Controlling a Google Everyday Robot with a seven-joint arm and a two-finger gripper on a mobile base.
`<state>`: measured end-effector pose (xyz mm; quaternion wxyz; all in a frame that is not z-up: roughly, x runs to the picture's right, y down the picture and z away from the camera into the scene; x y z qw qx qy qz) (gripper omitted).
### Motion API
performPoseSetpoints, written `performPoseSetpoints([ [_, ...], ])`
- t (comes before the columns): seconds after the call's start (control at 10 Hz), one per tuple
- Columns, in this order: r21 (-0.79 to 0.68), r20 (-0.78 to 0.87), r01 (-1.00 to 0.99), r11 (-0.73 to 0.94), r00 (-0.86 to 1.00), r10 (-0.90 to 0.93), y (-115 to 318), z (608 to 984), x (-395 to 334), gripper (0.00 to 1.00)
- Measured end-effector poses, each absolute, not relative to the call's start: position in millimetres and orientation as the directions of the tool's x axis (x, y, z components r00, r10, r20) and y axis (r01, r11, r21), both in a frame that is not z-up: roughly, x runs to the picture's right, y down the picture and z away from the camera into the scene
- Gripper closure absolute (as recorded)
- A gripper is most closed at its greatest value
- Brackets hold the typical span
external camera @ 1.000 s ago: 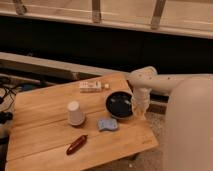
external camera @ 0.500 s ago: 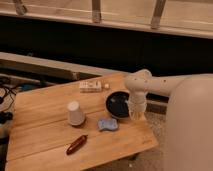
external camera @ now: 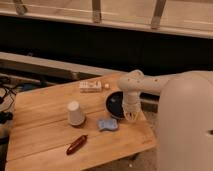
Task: Push the ceramic bowl across the table
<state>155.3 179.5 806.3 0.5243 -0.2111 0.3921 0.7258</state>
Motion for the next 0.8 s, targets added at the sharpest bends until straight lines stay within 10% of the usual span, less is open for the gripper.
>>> performPoseSetpoints([
  [0.8, 0.515, -0.622, -0.8, -0.306, -0.595, 0.509, 151, 831, 231, 0.98],
])
